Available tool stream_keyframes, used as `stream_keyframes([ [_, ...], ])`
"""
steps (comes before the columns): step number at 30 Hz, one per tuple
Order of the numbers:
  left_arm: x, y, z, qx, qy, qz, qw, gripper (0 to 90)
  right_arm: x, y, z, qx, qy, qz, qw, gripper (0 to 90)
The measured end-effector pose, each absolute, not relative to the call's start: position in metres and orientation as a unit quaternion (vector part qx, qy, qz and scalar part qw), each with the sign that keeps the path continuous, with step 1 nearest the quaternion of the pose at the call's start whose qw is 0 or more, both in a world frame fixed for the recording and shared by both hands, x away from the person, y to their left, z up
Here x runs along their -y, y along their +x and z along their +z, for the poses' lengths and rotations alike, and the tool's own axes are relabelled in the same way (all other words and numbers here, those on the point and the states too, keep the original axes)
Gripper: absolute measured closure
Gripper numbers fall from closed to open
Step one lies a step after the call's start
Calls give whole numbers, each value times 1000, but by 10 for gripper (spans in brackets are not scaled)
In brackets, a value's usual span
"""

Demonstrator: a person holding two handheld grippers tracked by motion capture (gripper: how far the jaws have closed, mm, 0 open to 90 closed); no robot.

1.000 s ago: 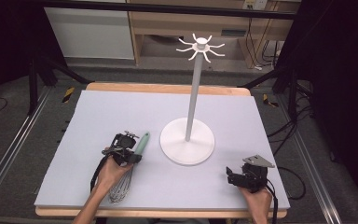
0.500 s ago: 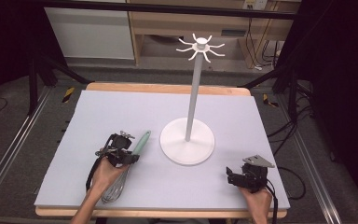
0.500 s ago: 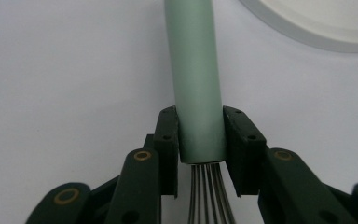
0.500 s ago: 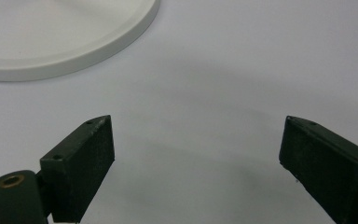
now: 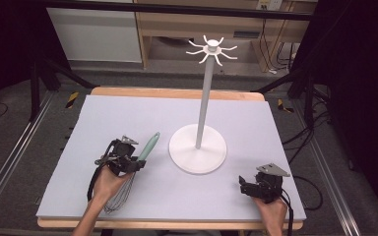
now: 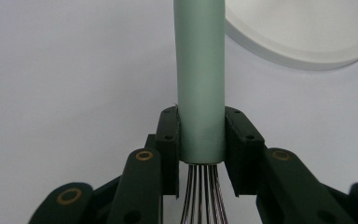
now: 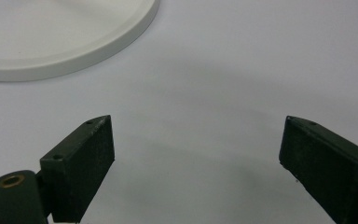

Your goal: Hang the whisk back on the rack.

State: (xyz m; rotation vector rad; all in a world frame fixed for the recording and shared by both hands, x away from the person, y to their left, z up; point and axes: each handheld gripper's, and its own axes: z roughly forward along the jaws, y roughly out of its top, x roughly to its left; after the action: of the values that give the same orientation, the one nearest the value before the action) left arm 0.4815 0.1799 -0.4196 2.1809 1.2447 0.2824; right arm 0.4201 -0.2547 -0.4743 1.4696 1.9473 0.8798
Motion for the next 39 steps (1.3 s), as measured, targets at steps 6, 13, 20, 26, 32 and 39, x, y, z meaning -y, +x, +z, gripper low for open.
stream_keyframes([
  [6,-185,474,-410,-462,816,120,326,685,255,420,-474,-723,546,327,271,106],
  [13,-190,464,-395,-455,799,138,367,685,255,420,-474,-723,546,327,271,107],
  [20,-190,456,-383,-445,782,163,405,685,255,420,-474,-722,546,327,271,107],
  [26,-191,447,-374,-432,763,194,441,685,255,420,-474,-721,547,327,272,107],
  [32,-192,442,-367,-422,750,210,463,685,255,420,-474,-721,547,327,272,107],
  [39,-191,436,-360,-409,734,232,490,684,254,420,-474,-721,547,327,272,107],
])
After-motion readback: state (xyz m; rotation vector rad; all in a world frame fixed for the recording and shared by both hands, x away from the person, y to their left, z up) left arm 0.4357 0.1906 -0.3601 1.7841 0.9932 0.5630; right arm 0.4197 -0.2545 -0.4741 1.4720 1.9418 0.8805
